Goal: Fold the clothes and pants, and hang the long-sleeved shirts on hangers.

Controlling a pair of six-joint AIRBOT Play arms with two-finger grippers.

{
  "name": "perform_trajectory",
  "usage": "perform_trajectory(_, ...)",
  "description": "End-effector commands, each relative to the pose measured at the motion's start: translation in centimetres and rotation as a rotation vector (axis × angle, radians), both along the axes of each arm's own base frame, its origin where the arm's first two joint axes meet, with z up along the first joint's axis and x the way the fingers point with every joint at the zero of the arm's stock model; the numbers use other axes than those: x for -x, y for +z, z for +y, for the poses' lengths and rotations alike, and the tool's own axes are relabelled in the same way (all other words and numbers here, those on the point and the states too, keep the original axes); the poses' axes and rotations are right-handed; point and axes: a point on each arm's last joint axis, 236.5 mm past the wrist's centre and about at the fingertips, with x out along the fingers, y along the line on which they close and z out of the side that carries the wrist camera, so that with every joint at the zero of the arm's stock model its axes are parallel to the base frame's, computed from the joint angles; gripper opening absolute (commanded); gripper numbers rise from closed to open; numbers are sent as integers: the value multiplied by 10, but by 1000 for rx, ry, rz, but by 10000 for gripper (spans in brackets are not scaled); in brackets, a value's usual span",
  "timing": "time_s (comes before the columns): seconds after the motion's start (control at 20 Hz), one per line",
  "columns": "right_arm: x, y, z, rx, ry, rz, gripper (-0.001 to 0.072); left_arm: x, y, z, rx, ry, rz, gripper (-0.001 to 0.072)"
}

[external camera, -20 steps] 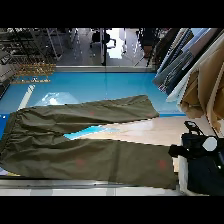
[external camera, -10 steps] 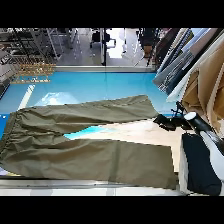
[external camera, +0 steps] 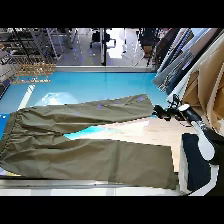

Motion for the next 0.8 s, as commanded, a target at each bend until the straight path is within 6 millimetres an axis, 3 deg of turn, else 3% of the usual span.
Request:
perform_trajectory(0.0,59,-4,-34,217,92,231,5,19,-23,-8,27,40,65,559)
perform_trajectory(0.1,114,5,-56,347,170,387,6,22,-30,-8,26,80,92,559)
perform_trajectory(0.2,148,19,-45,328,229,434,35,18,-33,-6,17,105,89,559)
perform_trajectory(0.25,165,26,-34,296,264,453,294,15,-33,-4,11,115,78,559)
perform_trajectory(0.3,180,32,-24,268,297,465,623,9,-32,-1,5,134,54,559)
perform_trajectory(0.35,197,37,-18,256,305,475,599,2,-31,3,-4,155,29,559)
perform_trajectory(0.4,213,41,-14,253,306,483,522,-2,-31,8,-16,171,15,559)
perform_trajectory(0.65,337,44,8,53,337,591,512,-10,-32,18,-45,208,-11,558)
perform_trajectory(0.75,362,41,8,11,298,587,512,-22,-27,19,-32,239,-57,556)
